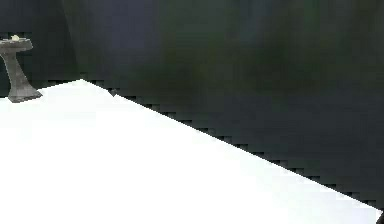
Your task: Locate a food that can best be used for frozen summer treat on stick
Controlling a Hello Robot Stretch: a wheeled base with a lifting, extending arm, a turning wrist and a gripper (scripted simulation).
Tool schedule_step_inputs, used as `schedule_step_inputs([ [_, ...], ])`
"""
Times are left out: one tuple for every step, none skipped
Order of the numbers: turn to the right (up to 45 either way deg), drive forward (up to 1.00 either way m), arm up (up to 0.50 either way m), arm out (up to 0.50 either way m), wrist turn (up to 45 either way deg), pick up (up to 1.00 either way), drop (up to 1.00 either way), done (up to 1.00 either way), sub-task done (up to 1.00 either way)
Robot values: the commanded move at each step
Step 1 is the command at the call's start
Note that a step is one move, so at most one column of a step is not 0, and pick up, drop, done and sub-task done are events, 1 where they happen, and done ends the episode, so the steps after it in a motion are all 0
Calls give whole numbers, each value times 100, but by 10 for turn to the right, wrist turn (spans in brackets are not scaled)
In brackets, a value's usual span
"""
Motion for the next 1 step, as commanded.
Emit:
schedule_step_inputs([
  [0, 25, 0, 0, 0, 0, 0, 0, 0],
])
